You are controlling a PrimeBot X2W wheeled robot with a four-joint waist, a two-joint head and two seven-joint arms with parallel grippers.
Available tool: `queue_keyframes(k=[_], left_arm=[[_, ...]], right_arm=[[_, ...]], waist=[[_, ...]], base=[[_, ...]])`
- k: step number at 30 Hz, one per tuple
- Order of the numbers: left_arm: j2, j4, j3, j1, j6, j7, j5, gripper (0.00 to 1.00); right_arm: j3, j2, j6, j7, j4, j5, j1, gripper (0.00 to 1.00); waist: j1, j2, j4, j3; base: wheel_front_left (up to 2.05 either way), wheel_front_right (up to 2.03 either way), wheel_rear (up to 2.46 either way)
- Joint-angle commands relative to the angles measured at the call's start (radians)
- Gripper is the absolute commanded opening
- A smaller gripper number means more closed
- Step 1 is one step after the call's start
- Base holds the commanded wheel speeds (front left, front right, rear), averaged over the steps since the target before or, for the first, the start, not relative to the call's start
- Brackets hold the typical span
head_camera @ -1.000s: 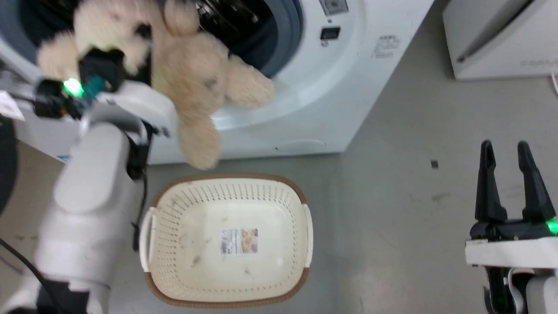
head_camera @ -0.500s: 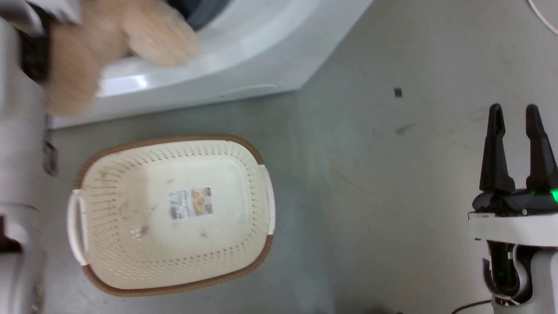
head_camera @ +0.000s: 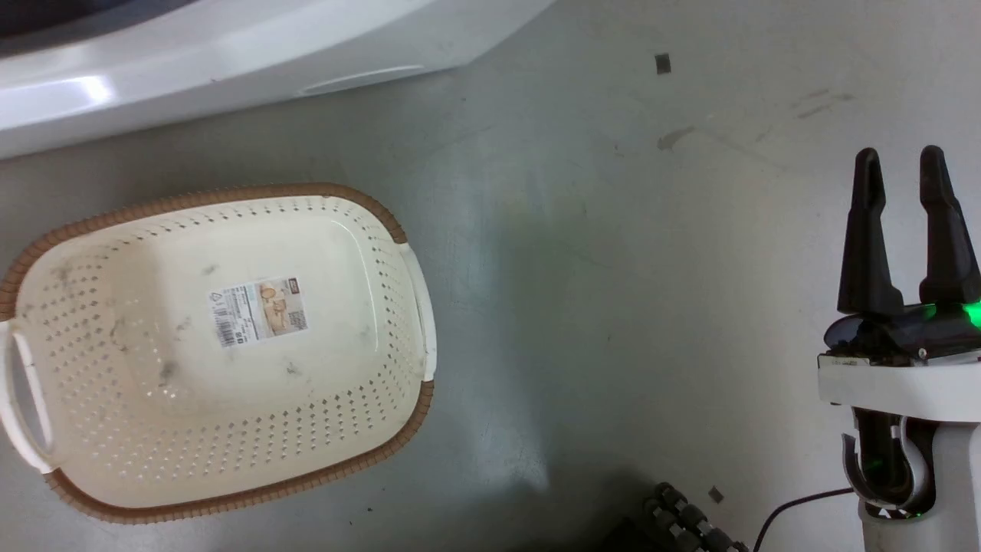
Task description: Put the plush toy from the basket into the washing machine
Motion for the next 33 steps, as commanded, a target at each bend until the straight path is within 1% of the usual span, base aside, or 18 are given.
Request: queue_keyframes(k=[1,4,5,10,16,21,27,33], left_arm=[[-0.004,0.012,-0.007,-0.006,0.0,-0.005,0.008,0.0],[-0.003,0.038,-0.015,-0.012,0.005,-0.005,0.016,0.0],[-0.001,0.033,-0.019,-0.011,0.013,-0.005,0.025,1.0],[-0.014,0.045,-0.029,0.026,0.013,-0.005,0.03,1.0],[-0.034,0.062,-0.018,0.108,0.008,-0.005,0.011,1.0],[-0.058,0.08,-0.003,0.199,-0.001,-0.005,-0.014,1.0],[-0.096,0.031,0.001,0.327,-0.002,-0.005,-0.019,1.0],[-0.154,-0.075,0.025,0.486,0.012,-0.005,-0.03,1.0]], right_arm=[[0.001,-0.001,0.001,-0.004,-0.006,0.002,-0.022,1.0],[0.0,-0.001,0.001,-0.004,0.001,0.001,-0.023,1.0],[0.001,-0.001,0.001,-0.004,0.003,-0.002,-0.023,1.0],[0.007,-0.001,0.001,-0.004,0.018,-0.015,-0.017,1.0],[0.037,-0.001,0.001,-0.004,0.045,-0.046,0.003,1.0],[0.043,-0.001,0.001,-0.004,0.067,-0.059,0.024,1.0],[0.038,-0.001,0.001,-0.004,0.086,-0.083,0.054,1.0],[0.031,-0.001,0.001,-0.004,0.097,-0.105,0.09,1.0]], waist=[[-0.0001,0.0,-0.006,0.012],[-0.0001,0.0,-0.002,0.016],[-0.0001,0.0,0.001,0.015],[-0.0001,0.0,0.022,-0.019],[-0.0001,0.0,0.057,-0.111],[-0.0001,0.0,0.082,-0.194],[-0.0001,0.0,0.119,-0.289],[-0.0001,0.0,0.167,-0.382]], base=[[0.0,0.0,0.0],[0.0,0.0,0.0],[0.0,0.0,0.0],[0.0,0.0,0.0],[0.0,0.0,0.0],[0.0,0.0,0.0],[0.0,0.0,0.0],[0.0,0.0,0.0]])
